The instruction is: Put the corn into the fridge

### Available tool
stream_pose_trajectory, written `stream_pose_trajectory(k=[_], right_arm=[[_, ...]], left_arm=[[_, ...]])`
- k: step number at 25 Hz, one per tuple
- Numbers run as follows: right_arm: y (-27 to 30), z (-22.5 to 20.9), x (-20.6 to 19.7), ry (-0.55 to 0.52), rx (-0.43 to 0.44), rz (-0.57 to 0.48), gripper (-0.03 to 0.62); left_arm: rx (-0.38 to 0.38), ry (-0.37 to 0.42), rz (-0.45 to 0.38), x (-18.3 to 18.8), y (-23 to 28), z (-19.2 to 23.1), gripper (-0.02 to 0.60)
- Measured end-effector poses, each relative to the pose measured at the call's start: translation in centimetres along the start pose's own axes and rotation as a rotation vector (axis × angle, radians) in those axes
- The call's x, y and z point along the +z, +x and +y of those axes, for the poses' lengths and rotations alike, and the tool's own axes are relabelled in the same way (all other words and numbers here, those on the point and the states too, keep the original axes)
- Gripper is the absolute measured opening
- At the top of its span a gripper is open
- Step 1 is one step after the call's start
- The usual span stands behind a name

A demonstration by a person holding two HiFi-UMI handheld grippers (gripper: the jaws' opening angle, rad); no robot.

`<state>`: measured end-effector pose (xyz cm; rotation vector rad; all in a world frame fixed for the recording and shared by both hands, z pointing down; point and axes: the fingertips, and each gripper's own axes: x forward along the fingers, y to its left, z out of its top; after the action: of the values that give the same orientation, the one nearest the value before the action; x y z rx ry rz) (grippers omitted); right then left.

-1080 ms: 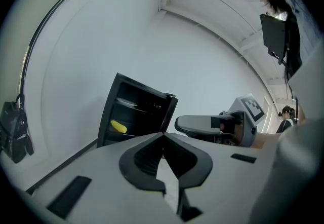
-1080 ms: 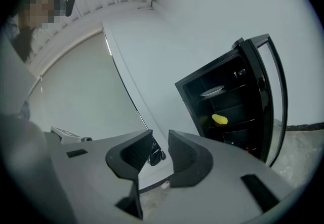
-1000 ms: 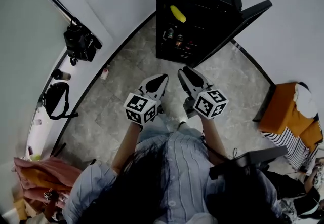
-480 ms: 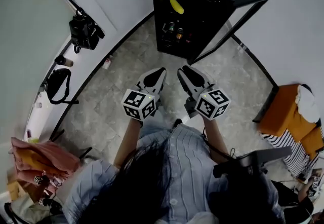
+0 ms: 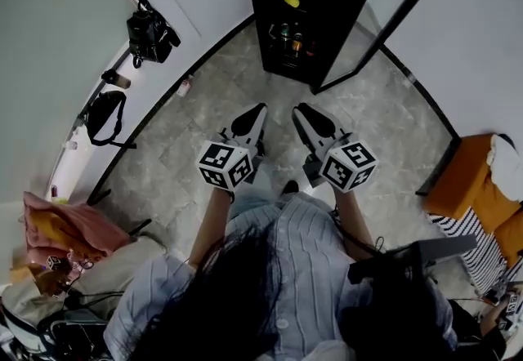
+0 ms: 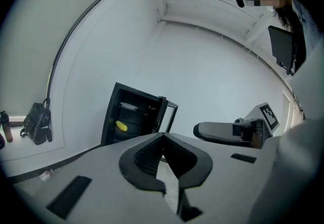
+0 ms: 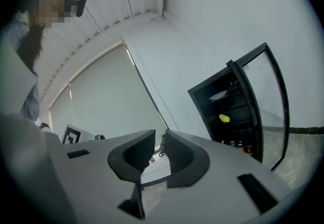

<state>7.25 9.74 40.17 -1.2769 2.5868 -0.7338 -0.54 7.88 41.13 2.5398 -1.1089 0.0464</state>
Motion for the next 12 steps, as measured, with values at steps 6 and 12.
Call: stream_pose_trajectory(k=[6,12], right_arm=[[-3.3,1.8,-1.4,0.003,0.061,0.022,0.055],[-5.5,2.9,-2.3,-0.008,0.089,0.030,0.048]], left_arm=[[0.017,0.008,0.002,-1.9,-1.7,-3.7,0.006],[0.033,0.018,0.004,-3.4,-3.2,-6.2,0.006]])
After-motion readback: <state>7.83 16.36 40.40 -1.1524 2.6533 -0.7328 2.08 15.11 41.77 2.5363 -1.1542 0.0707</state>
